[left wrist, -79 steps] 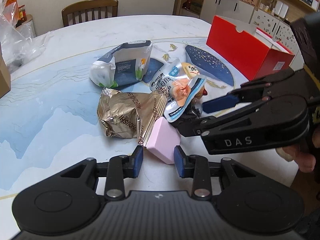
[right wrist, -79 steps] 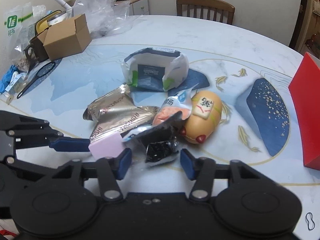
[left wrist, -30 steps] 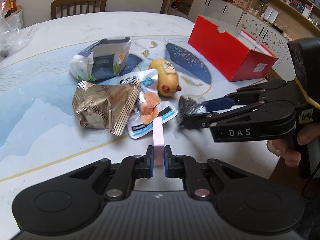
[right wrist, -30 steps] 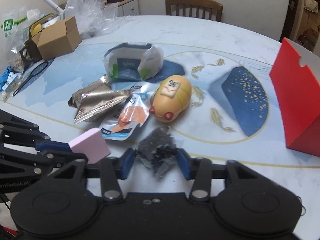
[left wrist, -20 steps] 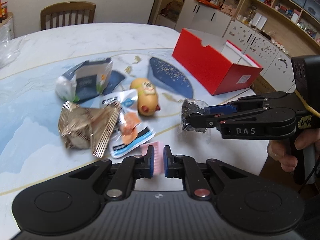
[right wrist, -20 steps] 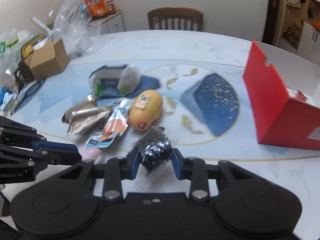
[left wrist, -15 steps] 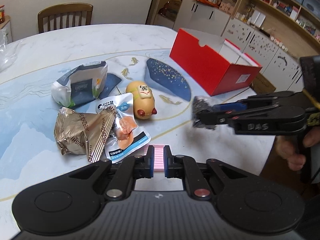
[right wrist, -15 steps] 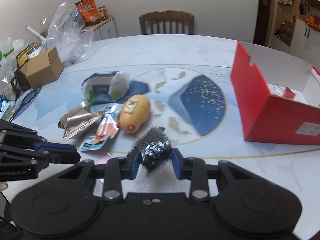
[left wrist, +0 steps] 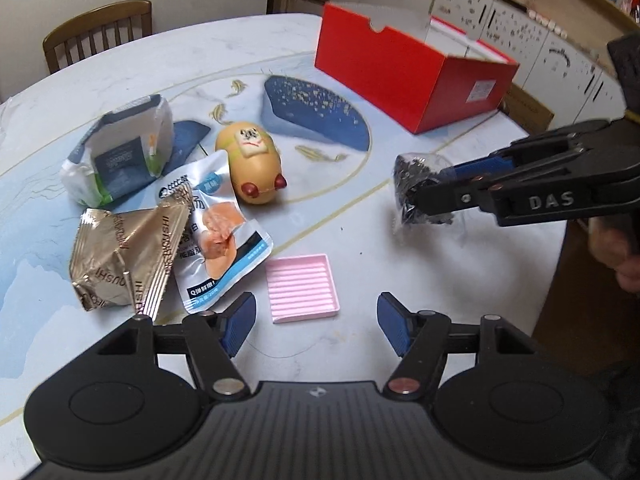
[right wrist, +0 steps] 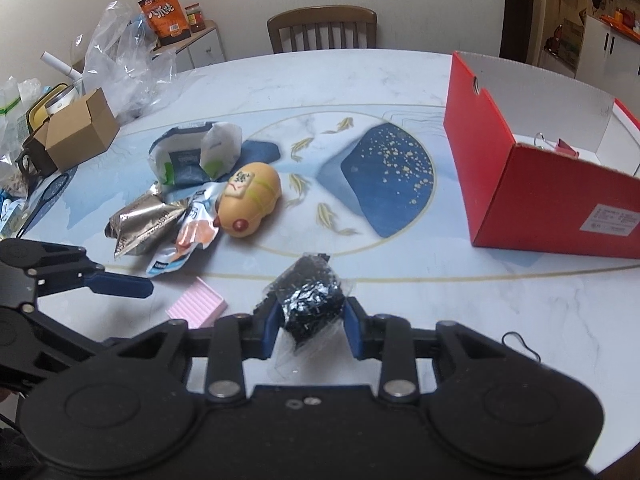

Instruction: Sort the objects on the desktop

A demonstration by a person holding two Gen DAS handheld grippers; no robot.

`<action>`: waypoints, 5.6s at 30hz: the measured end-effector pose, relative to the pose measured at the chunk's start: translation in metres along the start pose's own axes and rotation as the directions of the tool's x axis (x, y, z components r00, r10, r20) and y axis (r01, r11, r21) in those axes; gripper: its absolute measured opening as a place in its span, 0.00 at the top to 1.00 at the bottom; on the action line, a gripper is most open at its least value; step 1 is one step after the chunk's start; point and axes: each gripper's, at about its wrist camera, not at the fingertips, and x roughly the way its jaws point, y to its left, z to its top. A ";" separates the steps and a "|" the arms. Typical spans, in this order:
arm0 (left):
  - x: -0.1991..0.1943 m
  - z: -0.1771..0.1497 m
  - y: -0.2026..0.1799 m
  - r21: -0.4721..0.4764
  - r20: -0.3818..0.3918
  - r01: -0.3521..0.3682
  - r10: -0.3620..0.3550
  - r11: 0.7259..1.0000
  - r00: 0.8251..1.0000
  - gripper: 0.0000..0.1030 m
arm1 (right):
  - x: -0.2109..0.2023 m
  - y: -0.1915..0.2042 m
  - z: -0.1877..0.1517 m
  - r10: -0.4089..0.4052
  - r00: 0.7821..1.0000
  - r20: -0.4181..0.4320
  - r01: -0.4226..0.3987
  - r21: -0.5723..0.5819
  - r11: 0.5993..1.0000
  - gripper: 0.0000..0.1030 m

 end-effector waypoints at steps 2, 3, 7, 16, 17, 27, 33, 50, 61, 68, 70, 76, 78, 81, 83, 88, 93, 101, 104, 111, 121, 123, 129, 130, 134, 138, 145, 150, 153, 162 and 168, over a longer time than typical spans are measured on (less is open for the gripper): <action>0.006 0.000 -0.004 0.016 -0.007 -0.013 0.013 1.000 1.000 0.36 | 0.000 -0.001 -0.001 0.001 1.000 -0.004 -0.001 0.001 1.000 0.68; 0.008 0.000 -0.005 0.021 -0.008 -0.022 0.023 1.000 1.000 0.36 | 0.000 -0.002 -0.002 0.001 1.000 -0.006 -0.001 0.001 1.000 0.68; 0.015 -0.002 -0.010 0.037 -0.011 -0.051 0.051 0.998 0.999 0.36 | -0.001 -0.004 -0.005 -0.003 1.000 -0.012 0.003 -0.001 1.000 0.68; 0.016 -0.003 -0.009 0.012 0.007 -0.087 0.087 0.996 0.996 0.61 | -0.003 -0.008 -0.007 -0.006 1.000 -0.016 0.006 0.004 1.000 0.68; 0.016 -0.003 -0.008 0.003 0.008 -0.082 0.082 0.997 0.997 0.61 | -0.003 -0.008 -0.007 -0.005 1.000 -0.016 0.005 0.003 1.000 0.68; 0.011 0.000 -0.008 -0.016 0.030 -0.070 0.070 0.997 0.997 0.95 | -0.006 -0.010 -0.007 -0.009 1.000 -0.014 0.009 0.000 1.000 0.68; 0.007 0.001 -0.007 -0.034 0.046 -0.058 0.059 0.998 0.997 0.97 | -0.007 -0.015 -0.005 -0.009 1.000 -0.015 0.009 0.000 1.000 0.68; -0.006 -0.002 0.005 0.002 0.050 -0.006 0.006 1.000 0.999 0.36 | -0.004 -0.015 -0.001 -0.004 1.000 -0.024 0.004 -0.001 1.000 0.68; 0.011 -0.008 0.020 0.024 0.010 -0.041 0.041 0.999 0.999 0.36 | -0.002 -0.009 -0.004 -0.009 1.000 -0.030 0.009 0.004 1.000 0.68; 0.017 -0.002 0.002 0.053 0.005 0.005 -0.005 0.999 1.000 0.36 | -0.002 -0.010 -0.007 -0.011 0.999 -0.032 0.012 0.008 1.000 0.68; 0.019 -0.001 -0.008 0.072 -0.001 0.026 -0.026 0.997 1.000 0.36 | -0.002 -0.011 -0.008 -0.012 0.999 -0.032 0.012 0.010 1.000 0.68; 0.021 -0.001 -0.010 0.124 -0.007 0.012 -0.011 0.992 1.000 0.37 | -0.004 -0.017 -0.010 -0.016 0.999 -0.036 0.016 0.021 1.000 0.68; 0.021 0.000 -0.007 0.130 -0.005 0.016 -0.015 0.991 1.000 0.38 | -0.005 -0.018 -0.011 -0.017 0.999 -0.037 0.018 0.026 1.000 0.68; 0.021 0.001 -0.012 0.167 -0.006 0.020 -0.019 0.986 1.000 0.54 | -0.004 -0.020 -0.012 -0.018 0.999 -0.039 0.019 0.029 0.999 0.68; 0.022 0.001 -0.017 0.186 -0.004 0.018 -0.017 0.982 1.000 0.58 | -0.005 -0.020 -0.012 -0.018 0.999 -0.039 0.020 0.029 0.999 0.68; 0.021 0.003 -0.020 0.162 0.014 0.006 -0.008 0.987 1.000 0.59 | -0.006 -0.020 -0.011 -0.022 0.999 -0.034 0.023 0.027 0.999 0.68; 0.014 0.014 -0.024 0.142 0.060 0.009 -0.018 0.990 0.998 0.59 | -0.012 -0.023 -0.007 -0.022 1.000 -0.022 0.022 0.028 0.999 0.68; -0.001 0.051 -0.043 0.131 0.136 0.020 -0.038 0.991 0.990 0.59 | -0.032 -0.037 0.013 -0.028 0.999 0.027 0.027 0.017 0.999 0.68; -0.004 0.070 -0.052 0.131 0.163 0.021 -0.042 0.991 0.986 0.59 | -0.042 -0.048 0.024 -0.042 0.998 0.056 0.041 0.008 0.999 0.68; -0.003 0.118 -0.078 0.151 0.232 0.008 -0.044 0.988 0.972 0.59 | -0.064 -0.088 0.051 -0.073 0.989 0.131 0.074 -0.008 0.997 0.68; 0.027 0.194 -0.129 0.204 0.282 -0.033 -0.026 0.978 0.959 0.59 | -0.077 -0.168 0.080 -0.106 0.977 0.182 0.111 -0.016 0.994 0.68; 0.039 0.207 -0.137 0.214 0.272 -0.044 -0.016 0.976 0.962 0.59 | -0.075 -0.184 0.084 -0.110 0.977 0.183 0.114 -0.013 0.993 0.68; 0.072 0.248 -0.151 0.214 0.234 -0.073 0.021 0.974 0.972 0.59 | -0.062 -0.224 0.096 -0.103 0.982 0.155 0.104 0.004 0.995 0.68; 0.079 0.254 -0.152 0.213 0.221 -0.077 0.028 0.974 0.975 0.59 | -0.058 -0.229 0.098 -0.099 0.984 0.146 0.099 0.005 0.995 0.68; 0.107 0.275 -0.156 0.234 0.167 -0.116 0.077 0.965 0.983 0.59 | -0.043 -0.246 0.103 -0.086 0.992 0.098 0.086 0.005 0.996 0.68; 0.132 0.293 -0.154 0.217 0.114 -0.135 0.113 0.967 0.987 0.59 | -0.029 -0.262 0.108 -0.088 0.994 0.062 0.087 0.018 0.996 0.68; 0.170 0.317 -0.150 0.221 0.020 -0.170 0.170 0.960 0.985 0.59 | -0.004 -0.290 0.122 -0.112 0.994 0.013 0.111 0.038 0.993 0.68; 0.194 0.322 -0.154 0.246 -0.050 -0.179 0.197 0.953 0.979 0.59 | 0.014 -0.298 0.125 -0.127 0.992 -0.026 0.128 0.034 0.991 0.68; 0.205 0.322 -0.155 0.249 -0.078 -0.179 0.204 0.952 0.976 0.59 | 0.020 -0.301 0.124 -0.119 0.992 -0.039 0.120 0.037 0.992 0.68; 0.222 0.318 -0.156 0.271 -0.157 -0.160 0.208 0.949 0.966 0.58 | 0.029 -0.299 0.122 -0.100 0.993 -0.067 0.101 0.015 0.995 0.68; 0.217 0.318 -0.155 0.268 -0.137 -0.168 0.210 0.949 0.968 0.53 | 0.027 -0.298 0.123 -0.082 0.995 -0.061 0.083 0.012 0.996 0.61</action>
